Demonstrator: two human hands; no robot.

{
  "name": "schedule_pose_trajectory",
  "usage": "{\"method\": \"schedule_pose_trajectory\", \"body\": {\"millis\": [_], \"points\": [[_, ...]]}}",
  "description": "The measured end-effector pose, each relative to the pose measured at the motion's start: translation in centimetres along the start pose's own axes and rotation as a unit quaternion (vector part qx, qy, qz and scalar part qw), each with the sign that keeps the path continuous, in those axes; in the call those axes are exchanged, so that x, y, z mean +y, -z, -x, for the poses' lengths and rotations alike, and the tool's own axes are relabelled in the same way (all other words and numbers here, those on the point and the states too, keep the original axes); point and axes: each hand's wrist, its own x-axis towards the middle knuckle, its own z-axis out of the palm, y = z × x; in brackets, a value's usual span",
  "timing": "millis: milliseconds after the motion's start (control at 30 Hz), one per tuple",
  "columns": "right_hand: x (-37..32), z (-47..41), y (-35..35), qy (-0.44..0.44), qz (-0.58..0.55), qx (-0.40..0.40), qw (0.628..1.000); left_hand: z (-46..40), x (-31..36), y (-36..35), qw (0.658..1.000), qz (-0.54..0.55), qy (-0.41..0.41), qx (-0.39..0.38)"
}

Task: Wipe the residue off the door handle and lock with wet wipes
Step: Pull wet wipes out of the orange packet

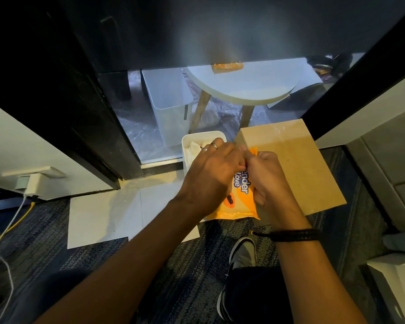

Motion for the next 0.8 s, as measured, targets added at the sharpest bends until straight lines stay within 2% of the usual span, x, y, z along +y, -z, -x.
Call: {"method": "schedule_pose_trajectory", "body": {"millis": [233,400,800], "points": [[-0.1,-0.2,-0.2,-0.002,-0.001,0.022,1.000,0.2,0.1,0.2,0.998,-0.025,-0.042,0.033],[-0.4,-0.2,0.1,-0.020,-0.031,0.003,0.999,0.2,0.2,0.4,0.998,-0.014,-0.061,0.009],[-1.0,-0.5,0.9,-0.069,-0.040,-0.001,0.997,-0.1,1.2,1.3,0.997,-0.026,-0.029,-0.060]]}}
